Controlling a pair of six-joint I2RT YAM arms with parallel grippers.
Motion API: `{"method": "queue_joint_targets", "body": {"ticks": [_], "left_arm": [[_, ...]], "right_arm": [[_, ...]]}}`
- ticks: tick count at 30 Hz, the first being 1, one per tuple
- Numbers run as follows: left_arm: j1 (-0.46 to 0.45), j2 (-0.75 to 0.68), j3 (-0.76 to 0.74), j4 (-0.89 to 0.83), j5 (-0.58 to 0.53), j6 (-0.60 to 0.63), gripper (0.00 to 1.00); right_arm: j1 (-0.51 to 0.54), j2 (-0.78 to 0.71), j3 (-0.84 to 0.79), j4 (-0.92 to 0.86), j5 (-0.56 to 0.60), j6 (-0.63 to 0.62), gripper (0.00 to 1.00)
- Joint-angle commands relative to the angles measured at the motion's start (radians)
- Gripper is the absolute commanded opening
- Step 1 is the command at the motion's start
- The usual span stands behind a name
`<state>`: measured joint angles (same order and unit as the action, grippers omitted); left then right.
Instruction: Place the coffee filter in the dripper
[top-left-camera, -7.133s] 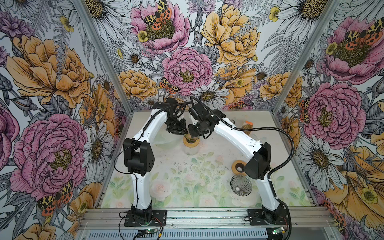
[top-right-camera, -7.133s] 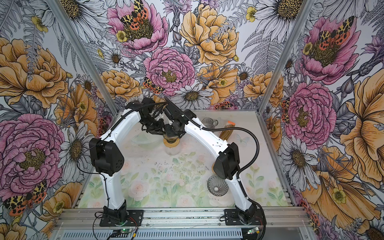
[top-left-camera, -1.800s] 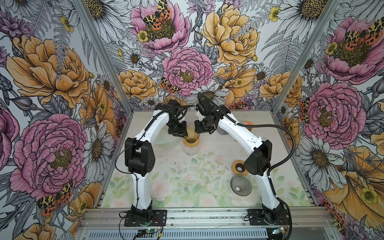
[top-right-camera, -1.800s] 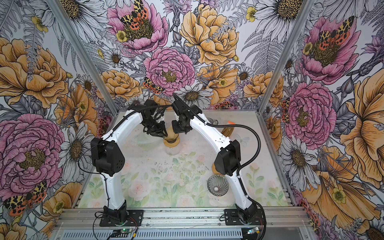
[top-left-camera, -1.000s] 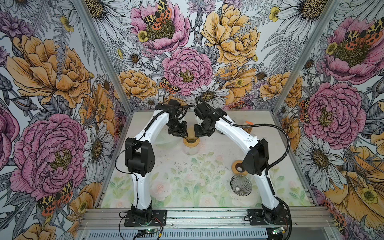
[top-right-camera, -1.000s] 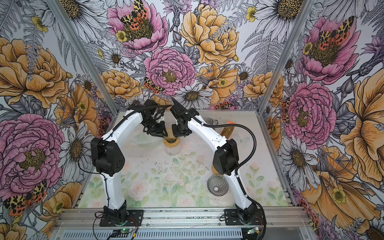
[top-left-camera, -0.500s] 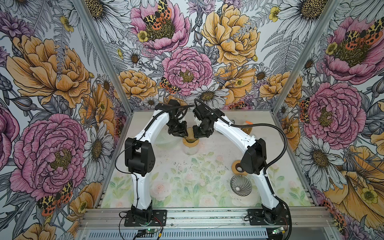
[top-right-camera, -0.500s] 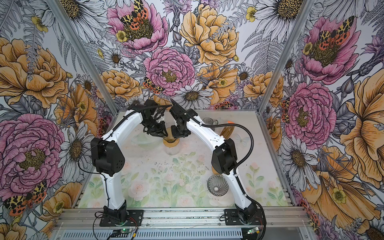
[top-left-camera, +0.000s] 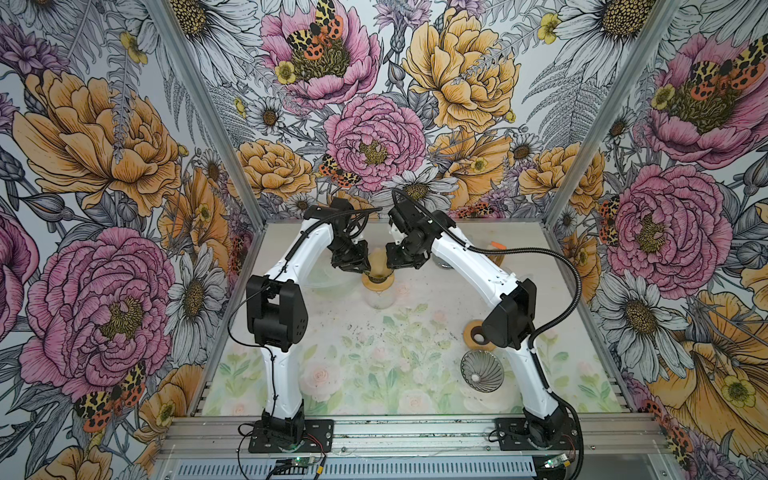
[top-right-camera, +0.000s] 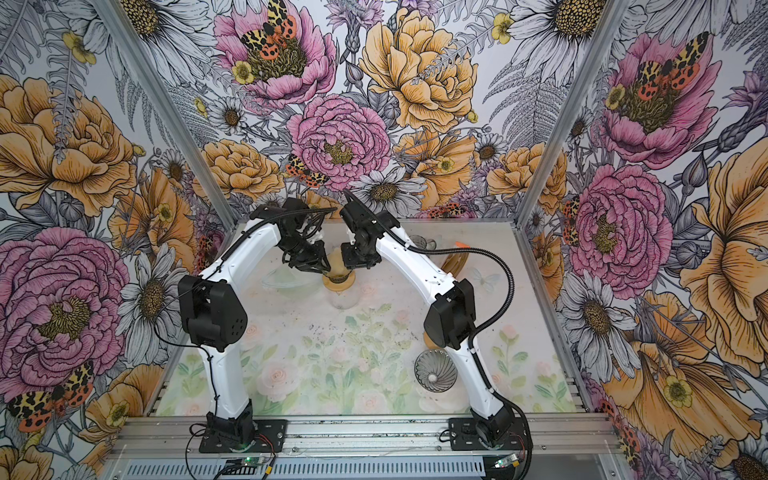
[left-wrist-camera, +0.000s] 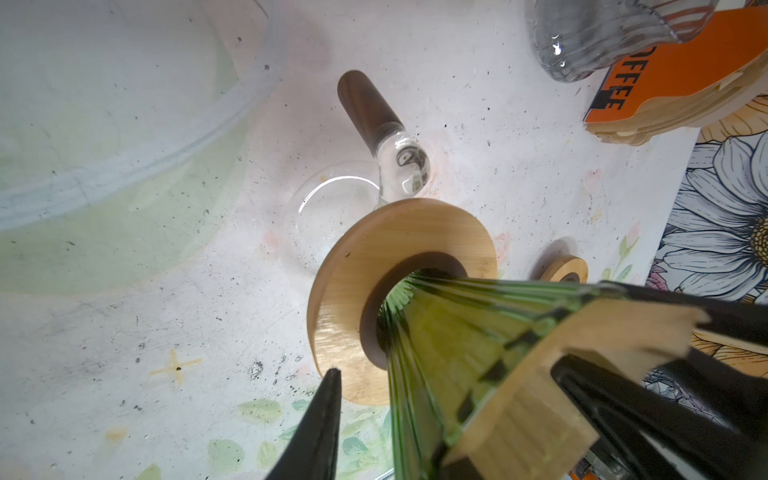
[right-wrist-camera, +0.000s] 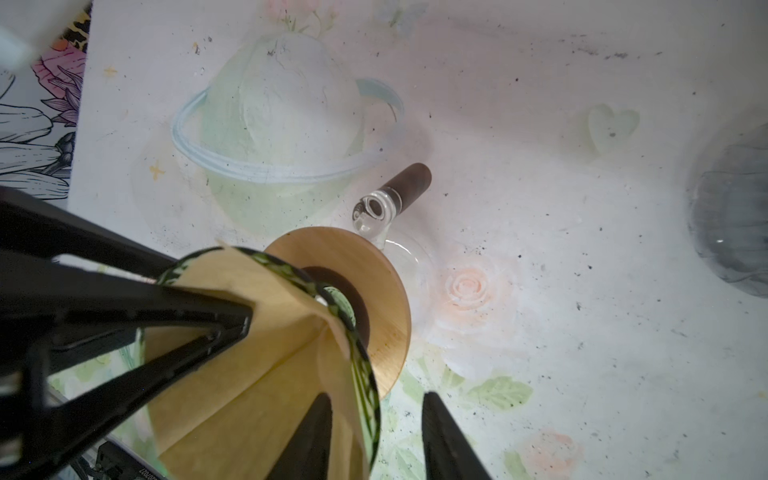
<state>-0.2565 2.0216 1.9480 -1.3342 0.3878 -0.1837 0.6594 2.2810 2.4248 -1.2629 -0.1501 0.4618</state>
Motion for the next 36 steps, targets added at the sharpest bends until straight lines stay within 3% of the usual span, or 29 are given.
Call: {"method": "queue_joint_targets", "body": {"ticks": [1, 25, 36], "left_arm": [[0.010, 0.003, -0.009, 0.014, -0.008, -0.004, 0.29], [0.066, -0.118, -0.017, 0.013, 0.151, 0.010, 0.48], [0.067, -0.071, 0.031, 0.013, 0.121, 0.012, 0.47]], "right_arm": [[-0.006, -0.059, 0.026, -0.006, -0.027, 0.002, 0.39], [-0.014, -0.158, -0.012, -0.003, -0.011, 0.001, 0.40], [-0.030, -0.133, -0.022, 0.010, -0.037, 0.052, 0.39]]}}
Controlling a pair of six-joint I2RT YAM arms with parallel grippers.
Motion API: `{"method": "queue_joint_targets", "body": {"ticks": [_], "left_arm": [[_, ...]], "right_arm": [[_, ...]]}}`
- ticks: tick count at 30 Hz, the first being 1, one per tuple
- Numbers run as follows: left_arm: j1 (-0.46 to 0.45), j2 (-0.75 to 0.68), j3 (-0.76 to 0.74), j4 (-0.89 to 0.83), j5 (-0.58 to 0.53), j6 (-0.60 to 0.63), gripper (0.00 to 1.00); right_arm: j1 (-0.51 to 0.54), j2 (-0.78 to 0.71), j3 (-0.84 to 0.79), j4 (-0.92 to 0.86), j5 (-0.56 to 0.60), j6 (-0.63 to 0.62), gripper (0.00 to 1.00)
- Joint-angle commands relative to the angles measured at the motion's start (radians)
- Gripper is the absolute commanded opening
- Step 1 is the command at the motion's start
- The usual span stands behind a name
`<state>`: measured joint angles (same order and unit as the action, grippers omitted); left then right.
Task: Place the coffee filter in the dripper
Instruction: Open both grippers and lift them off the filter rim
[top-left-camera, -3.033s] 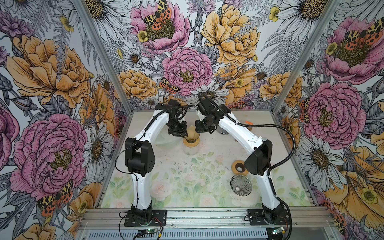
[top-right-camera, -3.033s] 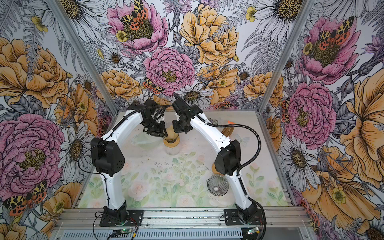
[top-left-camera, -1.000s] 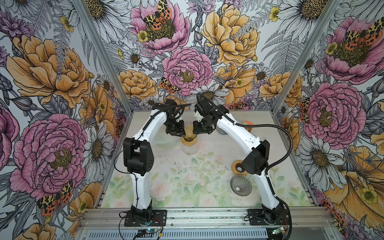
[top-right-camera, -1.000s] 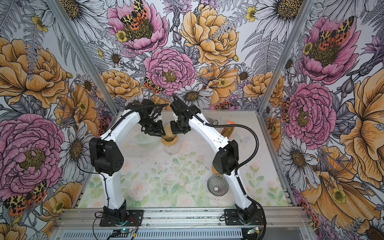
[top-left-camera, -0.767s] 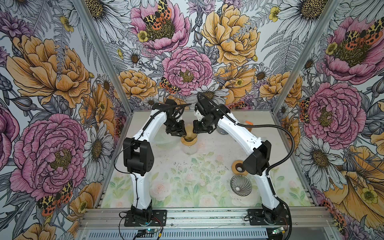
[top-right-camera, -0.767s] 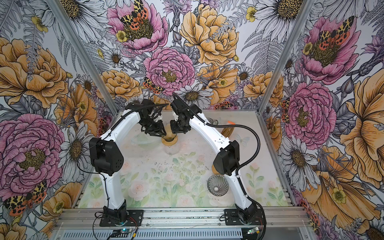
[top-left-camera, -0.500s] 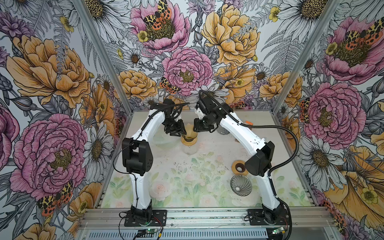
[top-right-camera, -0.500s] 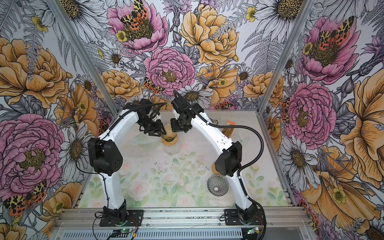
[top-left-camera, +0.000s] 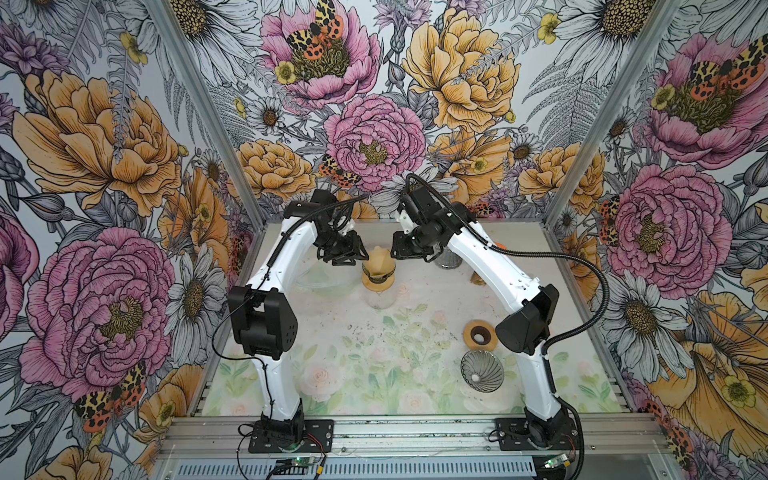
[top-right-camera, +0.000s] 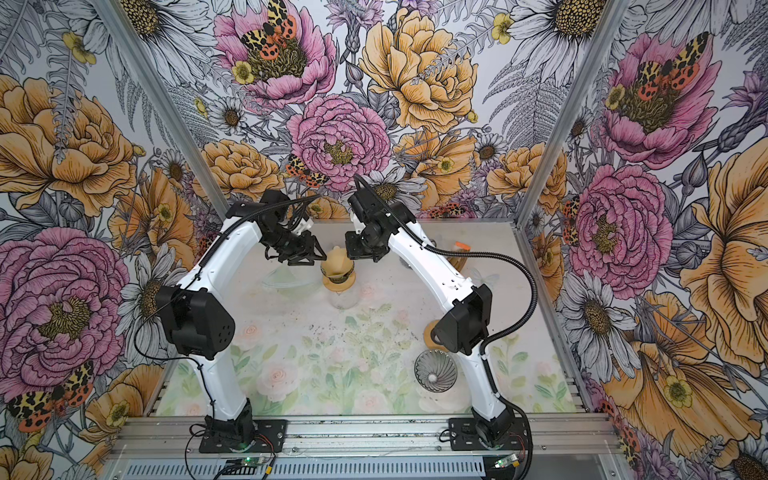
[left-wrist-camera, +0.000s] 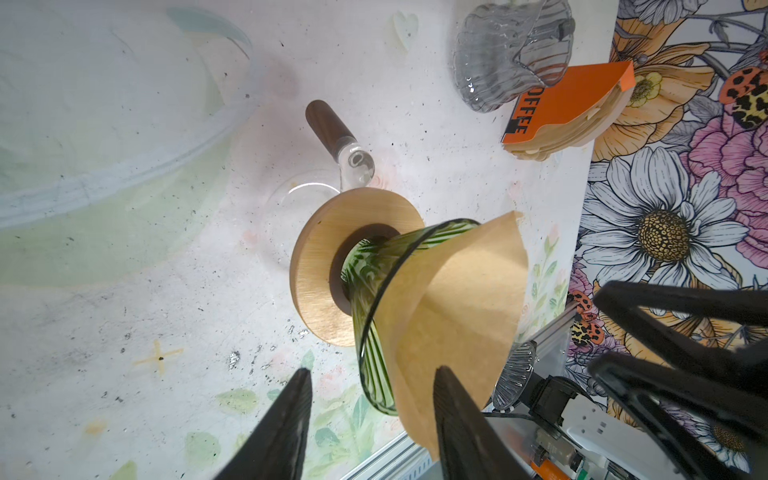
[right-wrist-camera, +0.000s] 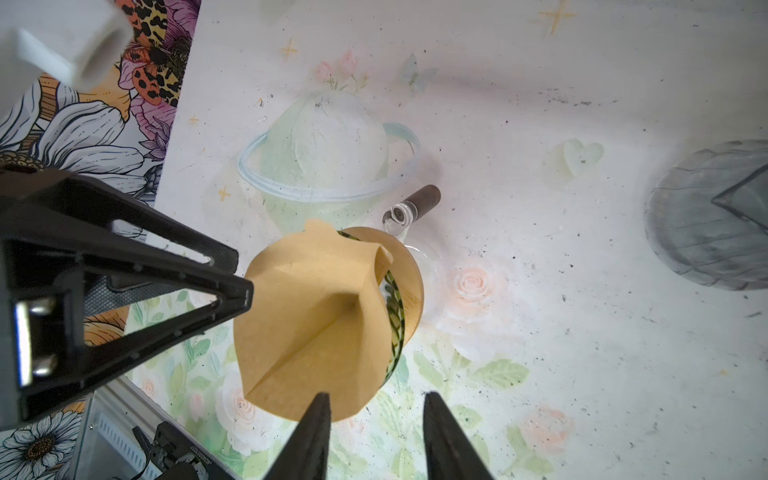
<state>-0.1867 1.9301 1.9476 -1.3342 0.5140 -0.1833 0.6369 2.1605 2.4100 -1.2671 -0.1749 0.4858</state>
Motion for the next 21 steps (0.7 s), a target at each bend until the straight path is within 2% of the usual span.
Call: {"method": "queue_joint_targets", "body": {"ticks": [1, 10, 21], "left_arm": [[-0.003, 0.025, 0.035, 0.013, -0.013, 0.011, 0.46], [-0.004, 0.059, 0.027, 0.014, -0.050, 0.013, 0.40], [-0.001, 0.053, 0.006, 0.014, -0.064, 0.014, 0.40]], "right_arm": [[-0.008, -0.007, -0.007, 0.015, -0.015, 0.031, 0.39], [-0.006, 0.033, -0.023, 0.034, -0.035, 0.051, 0.38], [-0.005, 0.025, -0.056, 0.063, -0.043, 0.054, 0.38]]}}
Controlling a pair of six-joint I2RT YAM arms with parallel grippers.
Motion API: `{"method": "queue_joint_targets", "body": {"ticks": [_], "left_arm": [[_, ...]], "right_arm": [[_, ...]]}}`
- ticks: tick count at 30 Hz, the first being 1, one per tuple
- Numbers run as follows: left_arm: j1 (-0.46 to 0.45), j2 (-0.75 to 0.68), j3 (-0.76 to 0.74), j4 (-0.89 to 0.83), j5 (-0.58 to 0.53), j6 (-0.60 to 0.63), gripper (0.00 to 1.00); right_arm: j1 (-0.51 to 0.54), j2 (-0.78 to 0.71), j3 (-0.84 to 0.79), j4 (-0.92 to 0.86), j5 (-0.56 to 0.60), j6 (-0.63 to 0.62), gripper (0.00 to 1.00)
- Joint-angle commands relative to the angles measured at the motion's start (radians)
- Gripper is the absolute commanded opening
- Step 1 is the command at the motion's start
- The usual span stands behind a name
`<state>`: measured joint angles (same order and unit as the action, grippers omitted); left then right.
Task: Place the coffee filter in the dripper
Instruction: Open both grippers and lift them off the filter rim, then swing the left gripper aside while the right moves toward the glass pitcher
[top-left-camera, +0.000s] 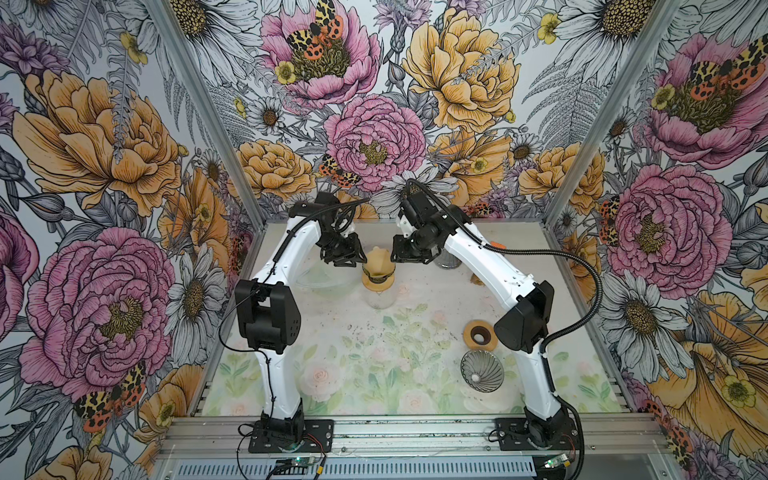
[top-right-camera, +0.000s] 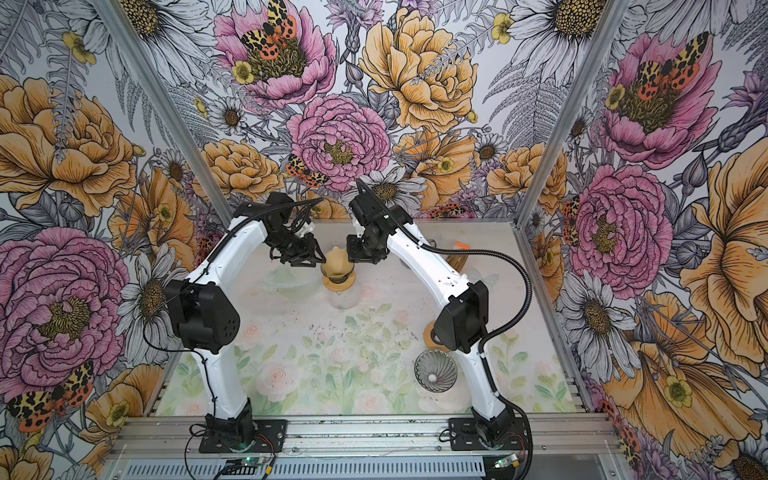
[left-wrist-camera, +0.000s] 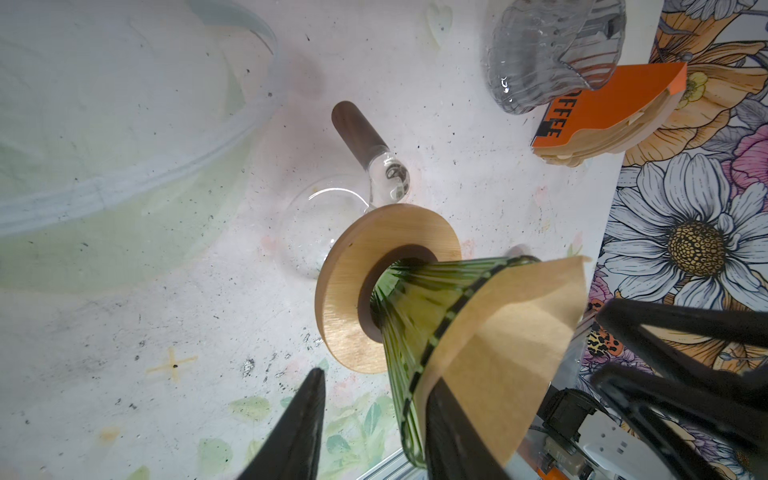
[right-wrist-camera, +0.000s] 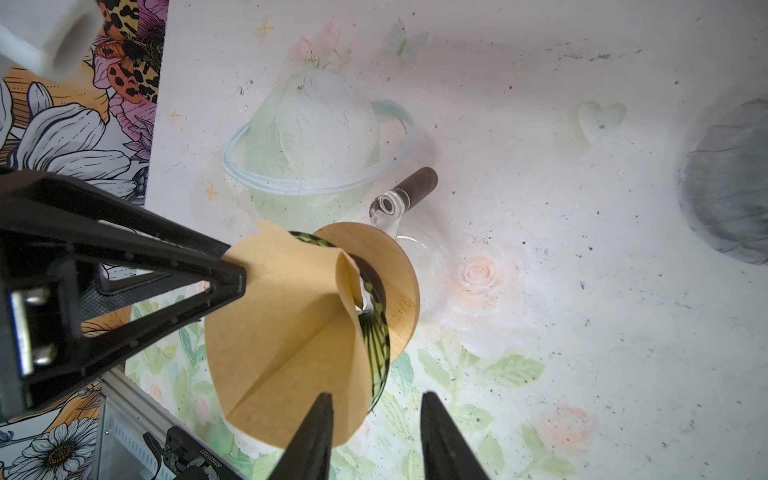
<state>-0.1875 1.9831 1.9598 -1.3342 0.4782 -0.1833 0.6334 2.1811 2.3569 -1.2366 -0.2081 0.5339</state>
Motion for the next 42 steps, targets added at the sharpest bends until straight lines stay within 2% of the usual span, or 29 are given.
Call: {"method": "queue_joint_targets", "body": {"ticks": [1, 20, 27, 31, 36, 42], "left_arm": [[0.001, 0.000, -0.006, 0.014, -0.029, 0.014, 0.40], [0.004, -0.022, -0.011, 0.015, -0.016, 0.000, 0.40], [-0.008, -0.061, 0.004, 0.016, 0.024, -0.012, 0.48], [-0.009, -0.103, -0.002, 0.025, 0.021, -0.022, 0.52], [-0.010, -0.203, -0.039, 0.053, 0.017, -0.044, 0.58], [-0.043, -0.356, -0.203, 0.210, 0.020, -0.112, 0.62]], "right_arm": [[-0.001, 0.003, -0.002, 0.032, -0.011, 0.007, 0.38], [-0.001, -0.070, -0.009, 0.033, 0.005, -0.006, 0.37], [0.000, -0.131, -0.043, 0.035, 0.047, -0.039, 0.39], [0.000, -0.209, -0.120, 0.052, 0.106, -0.058, 0.40], [-0.008, -0.348, -0.312, 0.134, 0.147, -0.080, 0.42], [-0.049, -0.526, -0.576, 0.259, 0.150, -0.083, 0.45]]}}
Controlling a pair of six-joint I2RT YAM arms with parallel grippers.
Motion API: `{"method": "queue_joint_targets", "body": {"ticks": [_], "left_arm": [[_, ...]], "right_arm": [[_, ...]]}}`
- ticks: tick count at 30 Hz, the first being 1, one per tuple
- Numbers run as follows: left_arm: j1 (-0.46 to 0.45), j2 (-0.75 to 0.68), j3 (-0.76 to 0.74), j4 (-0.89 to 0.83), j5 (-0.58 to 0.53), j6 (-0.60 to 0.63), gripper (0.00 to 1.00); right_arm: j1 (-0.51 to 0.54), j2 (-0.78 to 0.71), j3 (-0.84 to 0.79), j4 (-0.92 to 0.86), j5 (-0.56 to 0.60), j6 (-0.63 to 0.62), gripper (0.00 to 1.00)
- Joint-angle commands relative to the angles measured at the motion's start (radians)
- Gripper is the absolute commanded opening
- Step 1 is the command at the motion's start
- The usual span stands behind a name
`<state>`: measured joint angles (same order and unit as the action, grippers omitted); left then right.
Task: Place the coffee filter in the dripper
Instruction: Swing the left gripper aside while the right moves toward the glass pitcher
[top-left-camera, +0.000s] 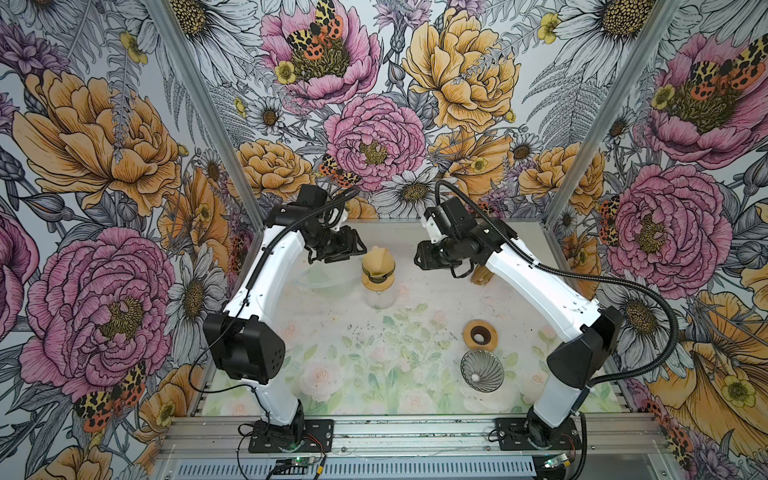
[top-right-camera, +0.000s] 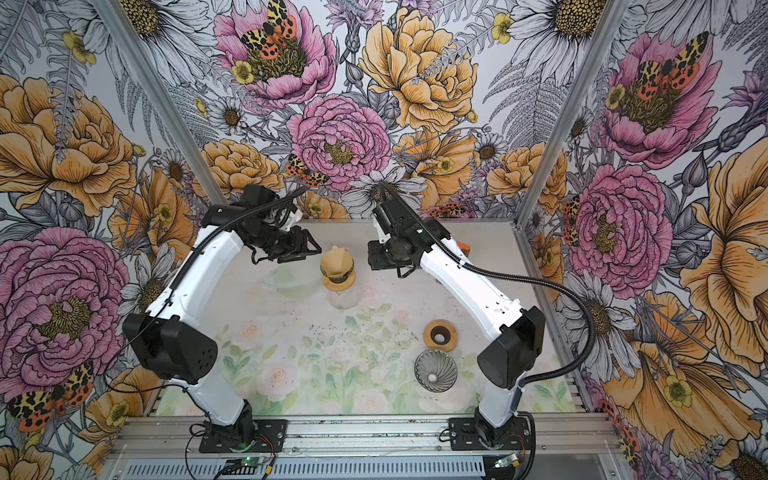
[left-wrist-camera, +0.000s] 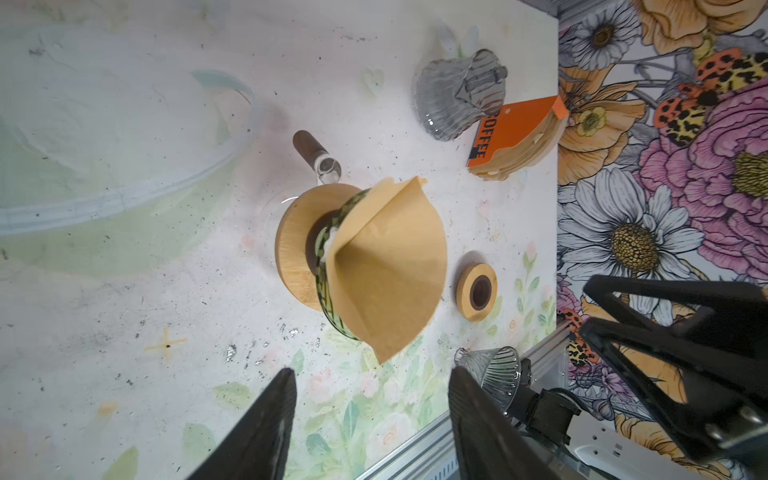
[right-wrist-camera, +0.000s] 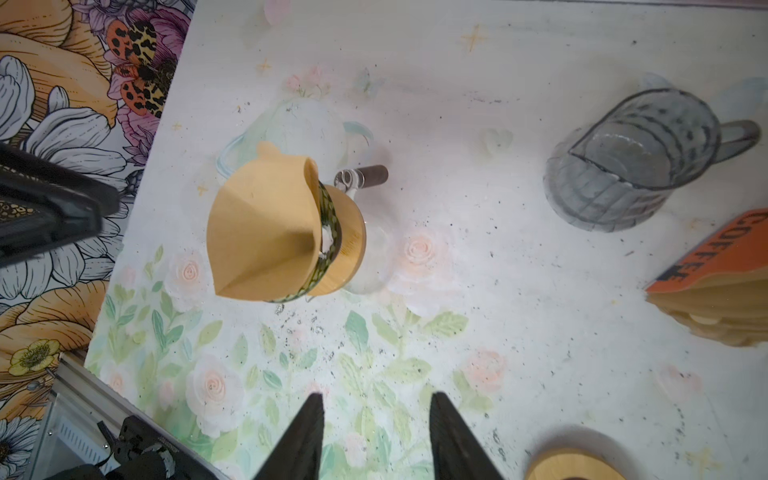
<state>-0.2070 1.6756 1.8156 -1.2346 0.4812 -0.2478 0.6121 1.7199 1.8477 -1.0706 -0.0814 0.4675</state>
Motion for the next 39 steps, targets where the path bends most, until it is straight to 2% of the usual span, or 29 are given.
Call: {"method": "queue_joint_targets", "body": {"ticks": [1, 6, 11, 15, 16, 17, 25, 31, 39], "left_arm": [[-0.038, -0.086, -0.102, 0.153, 0.013, -0.063, 0.62], [-0.108, -0.245, -0.301, 0.379, -0.005, -0.164, 0.66], [-0.171, -0.358, -0.472, 0.597, -0.007, -0.250, 0.69], [-0.237, -0.428, -0.568, 0.710, -0.048, -0.295, 0.85], [-0.251, -0.441, -0.590, 0.737, -0.051, -0.310, 0.94], [-0.267, -0.454, -0.608, 0.756, -0.055, -0.318, 0.99], [-0.376, -0.532, -0.701, 0.886, -0.132, -0.333, 0.99], [-0.359, -0.502, -0.683, 0.917, -0.043, -0.347, 0.99], [-0.366, -0.496, -0.700, 0.968, -0.058, -0.381, 0.99]], "right_arm": [[-0.042, -0.090, -0.097, 0.108, 0.017, -0.014, 0.46], [-0.128, -0.162, -0.223, 0.156, -0.010, -0.017, 0.50], [-0.196, -0.175, -0.295, 0.200, 0.018, -0.022, 0.52], [-0.247, -0.147, -0.303, 0.216, 0.031, 0.018, 0.52], [-0.259, -0.132, -0.298, 0.218, 0.025, 0.033, 0.52], [-0.269, -0.113, -0.288, 0.220, 0.022, 0.043, 0.52], [-0.333, 0.047, -0.194, 0.249, 0.074, 0.128, 0.51], [-0.373, 0.175, -0.113, 0.264, 0.097, 0.127, 0.50], [-0.408, 0.281, -0.013, 0.282, 0.088, 0.170, 0.48]]}}
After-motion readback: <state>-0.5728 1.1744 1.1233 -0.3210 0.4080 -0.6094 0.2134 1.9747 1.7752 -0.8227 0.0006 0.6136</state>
